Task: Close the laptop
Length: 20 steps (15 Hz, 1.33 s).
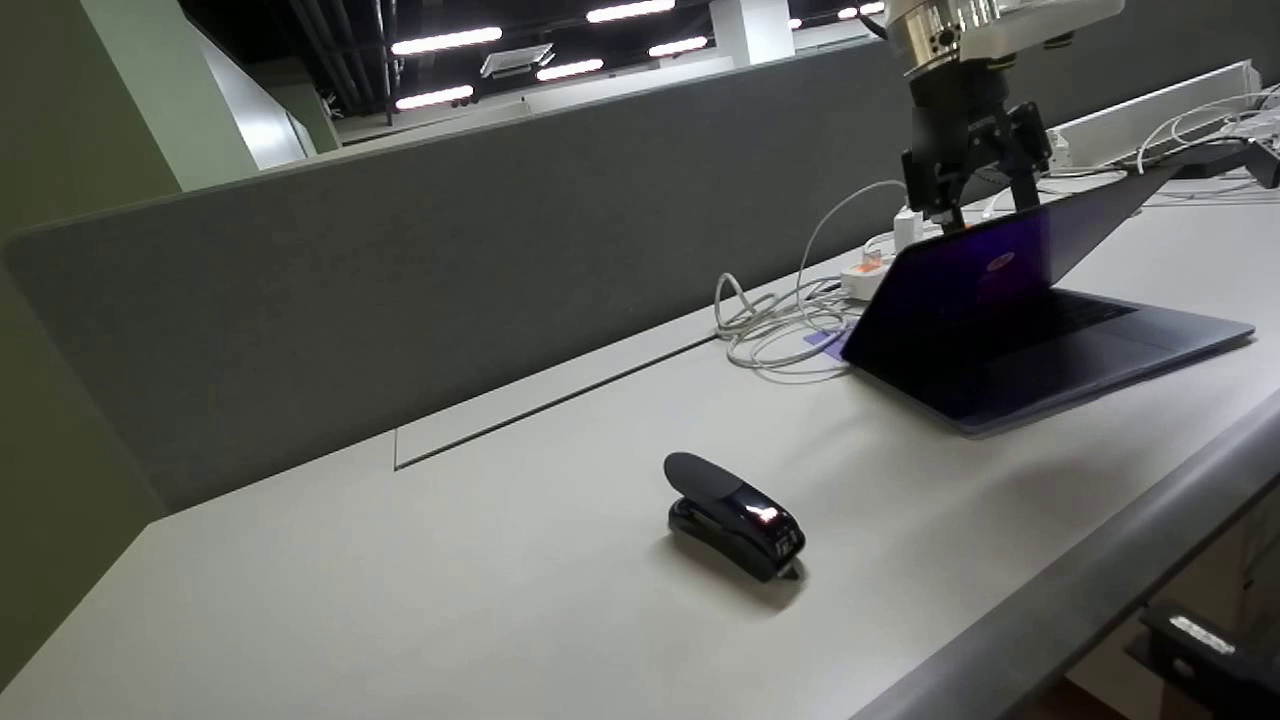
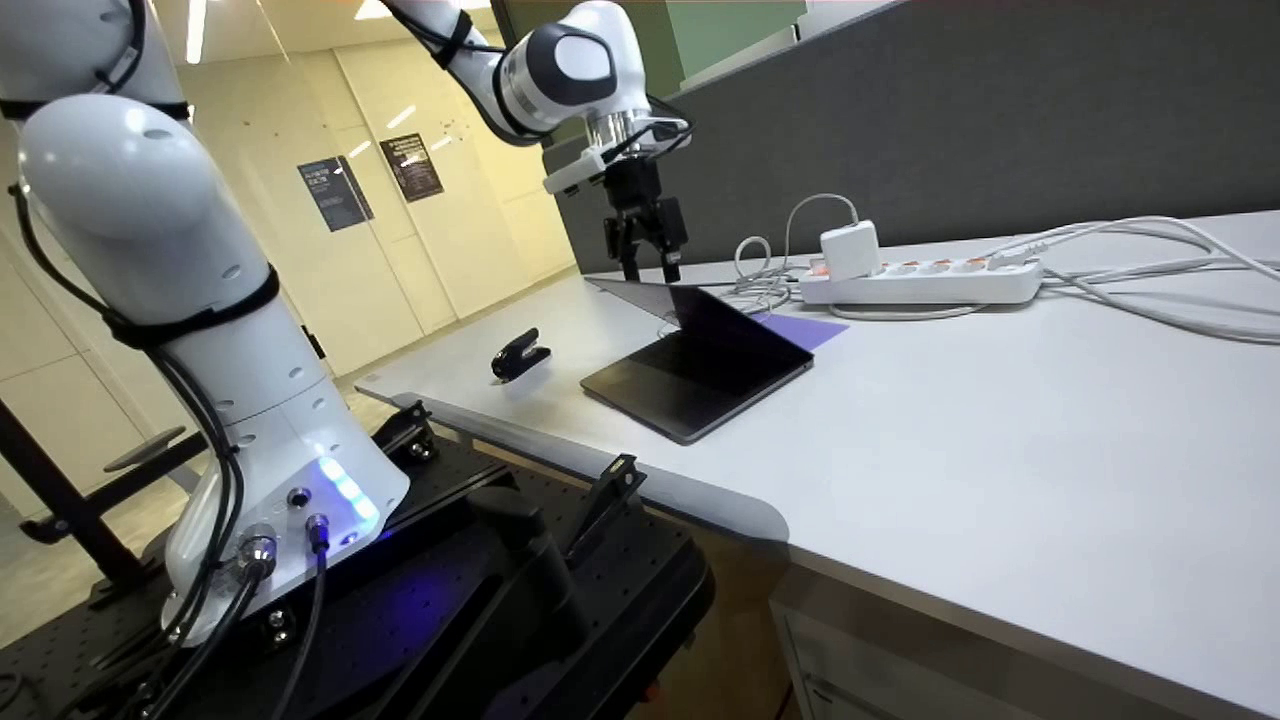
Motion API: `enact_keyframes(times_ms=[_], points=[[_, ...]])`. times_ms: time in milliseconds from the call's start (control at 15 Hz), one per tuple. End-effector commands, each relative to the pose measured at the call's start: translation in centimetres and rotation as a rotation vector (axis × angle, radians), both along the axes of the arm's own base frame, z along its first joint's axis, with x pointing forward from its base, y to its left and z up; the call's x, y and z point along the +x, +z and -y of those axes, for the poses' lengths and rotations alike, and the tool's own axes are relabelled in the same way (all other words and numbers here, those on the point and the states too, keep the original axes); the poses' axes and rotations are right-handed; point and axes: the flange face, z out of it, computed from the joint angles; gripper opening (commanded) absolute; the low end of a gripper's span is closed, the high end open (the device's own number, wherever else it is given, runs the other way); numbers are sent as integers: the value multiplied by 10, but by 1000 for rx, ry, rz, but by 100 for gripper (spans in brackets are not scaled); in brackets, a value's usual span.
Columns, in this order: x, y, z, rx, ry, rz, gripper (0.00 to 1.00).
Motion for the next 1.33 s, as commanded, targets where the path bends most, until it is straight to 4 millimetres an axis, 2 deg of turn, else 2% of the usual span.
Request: enact_keyframes(times_ms=[0, 400, 600, 1267], points=[[-34, -15, -10, 12, -19, 0, 100], [-77, -58, -13, 36, -54, -19, 100], [-90, -71, -9, 40, -84, 13, 100], [-99, -102, 14, 92, -142, 57, 100]])
